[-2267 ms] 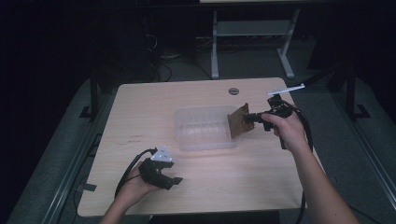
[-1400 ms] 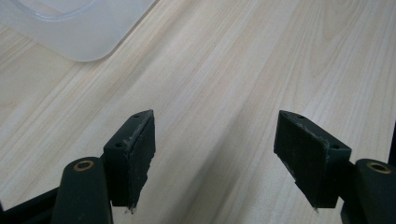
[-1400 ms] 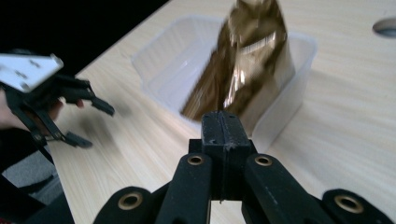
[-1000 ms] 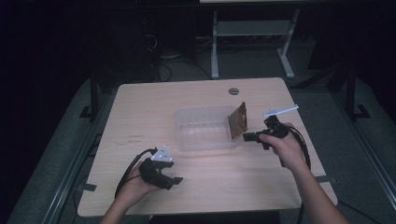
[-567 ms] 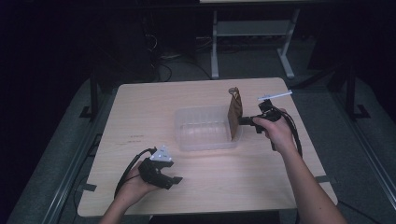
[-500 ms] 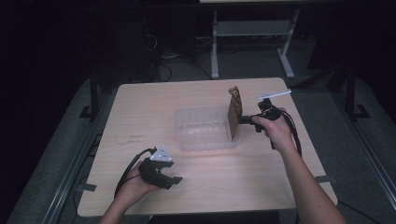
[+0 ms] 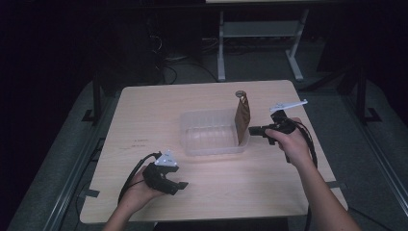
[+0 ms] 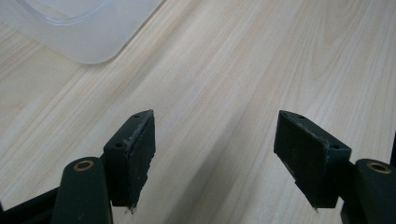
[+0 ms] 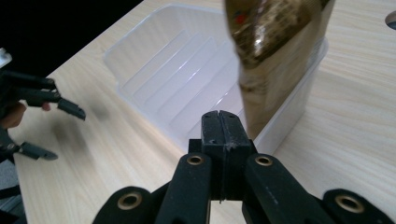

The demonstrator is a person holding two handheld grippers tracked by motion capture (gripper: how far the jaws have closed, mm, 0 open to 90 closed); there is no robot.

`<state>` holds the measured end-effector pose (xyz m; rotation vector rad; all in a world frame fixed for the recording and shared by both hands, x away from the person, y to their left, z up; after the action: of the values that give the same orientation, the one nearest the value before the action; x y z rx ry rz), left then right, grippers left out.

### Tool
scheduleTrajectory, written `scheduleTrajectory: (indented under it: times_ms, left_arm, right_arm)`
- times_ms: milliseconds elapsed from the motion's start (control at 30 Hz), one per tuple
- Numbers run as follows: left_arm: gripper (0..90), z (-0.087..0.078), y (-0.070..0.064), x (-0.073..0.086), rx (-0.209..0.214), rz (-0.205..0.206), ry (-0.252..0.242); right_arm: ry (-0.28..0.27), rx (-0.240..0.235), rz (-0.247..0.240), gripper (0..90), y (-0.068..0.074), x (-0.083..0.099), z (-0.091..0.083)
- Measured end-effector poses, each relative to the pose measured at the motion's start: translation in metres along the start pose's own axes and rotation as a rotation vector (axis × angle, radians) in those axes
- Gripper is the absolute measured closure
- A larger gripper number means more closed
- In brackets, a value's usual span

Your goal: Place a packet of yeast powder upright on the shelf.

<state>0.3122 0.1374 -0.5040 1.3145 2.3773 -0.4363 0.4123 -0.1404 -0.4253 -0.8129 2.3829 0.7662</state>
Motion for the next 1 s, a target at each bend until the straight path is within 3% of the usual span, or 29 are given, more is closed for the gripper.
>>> scheduleTrajectory:
  times_ms: [267, 333, 533, 667, 800, 933, 1000]
  left_arm:
    - [28.8, 0.0, -0.001, 0.0, 0.007, -0.004, -0.015]
    - [28.7, -0.001, -0.001, 0.0, 0.002, 0.016, -0.01]
    - [28.6, -0.001, -0.002, -0.001, 0.007, 0.014, -0.016]
    - [27.7, 0.001, -0.003, -0.001, 0.018, 0.008, -0.021]
    - [27.0, 0.001, -0.002, 0.0, 0.016, 0.024, -0.018]
    - [26.9, 0.002, -0.004, -0.001, 0.022, 0.012, -0.021]
    - [26.9, 0.002, -0.005, -0.001, 0.022, 0.01, -0.023]
  right_arm:
    - [-0.012, 0.046, -0.111, 58.3, 0.012, 0.022, -0.003]
    - [-0.025, 0.062, -0.14, 53.6, 0.014, 0.029, -0.003]
    - [-0.015, 0.094, -0.193, 47.1, 0.017, 0.048, -0.004]
    - [0.033, 0.12, -0.216, 41.3, 0.014, 0.065, -0.001]
    - [0.06, 0.141, -0.215, 38.6, 0.01, 0.082, 0.002]
    - [0.112, 0.167, -0.215, 37.4, 0.005, 0.103, 0.005]
    - [0.156, 0.214, -0.238, 37.5, 0.0, 0.113, 0.007]
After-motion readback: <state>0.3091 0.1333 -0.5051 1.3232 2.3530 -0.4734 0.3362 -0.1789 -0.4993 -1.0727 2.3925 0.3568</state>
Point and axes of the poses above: each handheld gripper's, and its own axes: z roughly forward along the jaws, x roughly out of its underside, y roughly to its left, the point moved 9 cm from there along z, roughly forward along the jaws, and after that the axes turned 11 degrees about y, right-handed, at the moved point
